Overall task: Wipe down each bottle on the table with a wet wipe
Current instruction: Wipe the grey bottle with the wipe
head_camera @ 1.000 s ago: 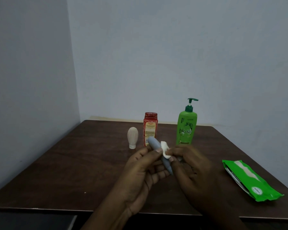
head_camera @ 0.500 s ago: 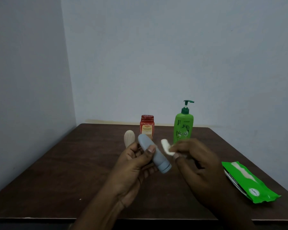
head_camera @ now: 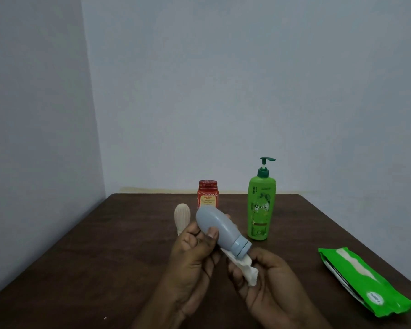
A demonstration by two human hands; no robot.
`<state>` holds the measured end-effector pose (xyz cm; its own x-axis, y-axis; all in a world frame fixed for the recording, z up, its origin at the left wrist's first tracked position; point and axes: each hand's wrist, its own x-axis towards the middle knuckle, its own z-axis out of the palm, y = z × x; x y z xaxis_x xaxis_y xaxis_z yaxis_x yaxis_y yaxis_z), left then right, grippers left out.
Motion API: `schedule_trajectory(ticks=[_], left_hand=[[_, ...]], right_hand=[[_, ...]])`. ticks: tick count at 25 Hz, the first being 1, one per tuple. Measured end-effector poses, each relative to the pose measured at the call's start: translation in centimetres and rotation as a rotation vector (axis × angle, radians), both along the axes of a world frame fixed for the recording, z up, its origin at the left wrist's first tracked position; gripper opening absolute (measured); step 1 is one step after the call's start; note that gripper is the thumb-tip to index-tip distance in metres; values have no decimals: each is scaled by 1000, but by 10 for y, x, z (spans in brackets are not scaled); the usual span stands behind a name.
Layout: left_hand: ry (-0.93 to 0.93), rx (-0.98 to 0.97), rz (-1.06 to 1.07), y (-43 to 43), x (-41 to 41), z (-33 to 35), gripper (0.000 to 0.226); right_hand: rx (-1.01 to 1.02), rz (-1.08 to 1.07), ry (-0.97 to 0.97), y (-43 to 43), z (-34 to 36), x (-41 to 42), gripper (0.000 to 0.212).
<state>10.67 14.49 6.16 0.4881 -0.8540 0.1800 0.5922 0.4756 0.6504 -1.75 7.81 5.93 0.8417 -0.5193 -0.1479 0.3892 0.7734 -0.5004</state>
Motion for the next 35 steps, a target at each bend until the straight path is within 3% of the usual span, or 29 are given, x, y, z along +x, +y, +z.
schedule_trajectory(ticks=[3, 5, 6, 9, 11, 12, 15, 17, 19, 23, 27, 31, 35], left_hand=[[71, 74, 56, -5, 3, -1, 52], [108, 112, 61, -6, 6, -3, 48], [114, 134, 54, -5, 5, -3, 46], [75, 195, 34, -2, -2, -1, 39], [43, 202, 23, 0, -7, 0, 37], [35, 203, 19, 2, -8, 1, 34], [46, 258, -25, 4, -10, 4, 28], [94, 299, -78, 4, -13, 4, 34], [213, 307, -146, 4, -15, 6, 38], [428, 281, -146, 2, -14, 14, 26], [432, 274, -169, 6, -21, 14, 22], [383, 257, -118, 4, -23, 16, 23], [394, 239, -37, 3, -19, 18, 31]], right_hand=[[-83, 11, 42, 2, -1, -7, 31], [-193, -182, 112, -3, 0, -9, 23], [-325, -375, 175, -7, 1, -8, 9], [-1095, -964, 469, -15, -9, -10, 26], [-1610, -1086, 464, -7, -17, -8, 18], [-1756, -1140, 416, -4, -25, -8, 17], [-2024, -1218, 345, -5, -33, -8, 27], [-2227, -1141, 245, -9, -33, -12, 29], [-2256, -1113, 155, -3, -28, -14, 22], [-1749, -1566, 248, -2, -13, -17, 19], [-2017, -1378, 381, -12, -29, -15, 23], [-2108, -1350, 284, -7, -26, -12, 25], [-2046, -1334, 338, -16, -19, -12, 22]])
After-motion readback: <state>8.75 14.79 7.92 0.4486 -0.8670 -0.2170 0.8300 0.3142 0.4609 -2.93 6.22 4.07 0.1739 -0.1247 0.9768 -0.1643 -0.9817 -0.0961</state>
